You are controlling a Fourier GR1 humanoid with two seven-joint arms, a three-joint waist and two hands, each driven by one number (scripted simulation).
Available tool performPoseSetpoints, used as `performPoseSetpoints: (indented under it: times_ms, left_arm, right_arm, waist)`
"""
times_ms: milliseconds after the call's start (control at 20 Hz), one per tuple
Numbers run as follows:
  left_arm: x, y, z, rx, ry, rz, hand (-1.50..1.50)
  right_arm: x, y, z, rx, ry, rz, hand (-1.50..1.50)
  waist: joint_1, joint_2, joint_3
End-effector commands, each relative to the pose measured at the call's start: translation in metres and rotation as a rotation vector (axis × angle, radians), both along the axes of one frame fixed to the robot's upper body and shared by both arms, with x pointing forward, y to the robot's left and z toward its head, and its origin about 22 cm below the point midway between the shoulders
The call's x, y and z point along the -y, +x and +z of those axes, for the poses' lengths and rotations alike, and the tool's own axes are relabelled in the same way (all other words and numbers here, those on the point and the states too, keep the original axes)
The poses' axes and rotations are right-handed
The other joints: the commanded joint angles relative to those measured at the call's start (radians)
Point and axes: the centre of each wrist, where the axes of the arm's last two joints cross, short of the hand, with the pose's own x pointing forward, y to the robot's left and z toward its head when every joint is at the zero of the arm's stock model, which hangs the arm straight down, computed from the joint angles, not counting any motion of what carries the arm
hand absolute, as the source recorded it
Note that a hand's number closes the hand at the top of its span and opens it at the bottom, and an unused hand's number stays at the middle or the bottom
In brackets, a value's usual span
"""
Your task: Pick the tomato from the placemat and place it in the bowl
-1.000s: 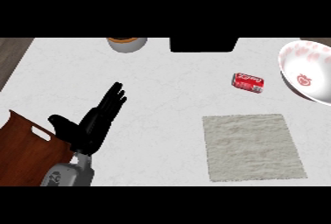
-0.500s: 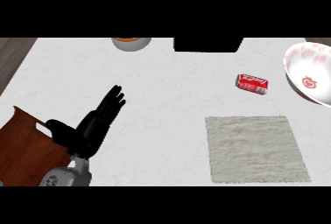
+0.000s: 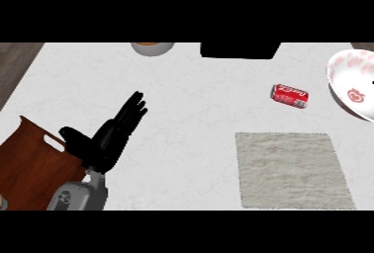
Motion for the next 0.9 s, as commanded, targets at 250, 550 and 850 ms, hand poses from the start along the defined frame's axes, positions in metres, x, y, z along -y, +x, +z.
performPoseSetpoints:
  times_ms: [250, 550, 850]
  left_arm:
    - [0.005, 0.006, 0.006, 0.024, 0.004, -0.02, 0.0]
    - [0.018, 0.004, -0.005, 0.021, -0.012, -0.048, 0.0]
    - [0.011, 0.005, 0.007, 0.005, 0.003, -0.034, 0.0]
  right_arm:
    - [0.016, 0.027, -0.049, -0.201, -0.128, -0.128, 1.5]
    - [0.021, 0.035, -0.054, -0.222, 0.07, -0.168, -1.5]
    - [0.021, 0.031, -0.076, -0.091, 0.377, -0.059, -1.5]
  waist:
    - [0.021, 0.008, 0.001]
    - [0.043, 0.023, 0.004]
    - [0.021, 0.016, 0.007]
